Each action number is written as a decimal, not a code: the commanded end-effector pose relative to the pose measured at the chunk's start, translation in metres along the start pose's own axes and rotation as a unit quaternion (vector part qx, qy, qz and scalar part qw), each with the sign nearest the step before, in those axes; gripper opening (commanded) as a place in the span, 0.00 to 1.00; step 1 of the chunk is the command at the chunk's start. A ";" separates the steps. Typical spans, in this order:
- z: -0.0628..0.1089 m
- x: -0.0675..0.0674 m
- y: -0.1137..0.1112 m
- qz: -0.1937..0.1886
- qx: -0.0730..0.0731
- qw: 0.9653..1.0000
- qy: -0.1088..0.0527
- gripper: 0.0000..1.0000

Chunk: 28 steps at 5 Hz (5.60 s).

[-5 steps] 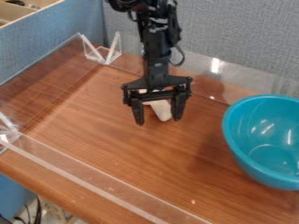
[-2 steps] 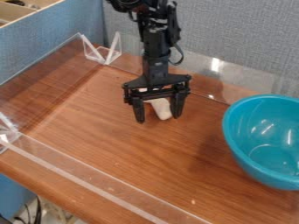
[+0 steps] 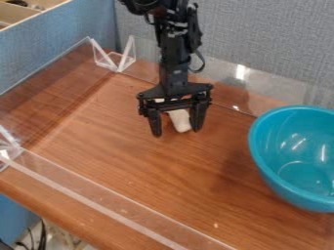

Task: Put the mushroom in the blue bowl

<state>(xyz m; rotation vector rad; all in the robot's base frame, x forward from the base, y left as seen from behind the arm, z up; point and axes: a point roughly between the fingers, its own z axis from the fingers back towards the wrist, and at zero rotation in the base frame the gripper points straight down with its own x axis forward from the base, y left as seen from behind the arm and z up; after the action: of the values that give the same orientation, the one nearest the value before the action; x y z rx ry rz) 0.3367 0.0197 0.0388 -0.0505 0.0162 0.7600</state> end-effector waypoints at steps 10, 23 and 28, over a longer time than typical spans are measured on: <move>0.080 0.003 -0.014 -0.051 -0.046 0.996 -0.065 0.00; 0.102 -0.103 -0.086 -0.319 -0.048 0.946 -0.026 0.00; 0.091 -0.028 -0.021 -0.120 -0.048 0.991 -0.042 1.00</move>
<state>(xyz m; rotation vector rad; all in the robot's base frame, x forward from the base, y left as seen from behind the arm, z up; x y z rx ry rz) 0.3289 -0.0073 0.1091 -0.0905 -0.0355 0.5364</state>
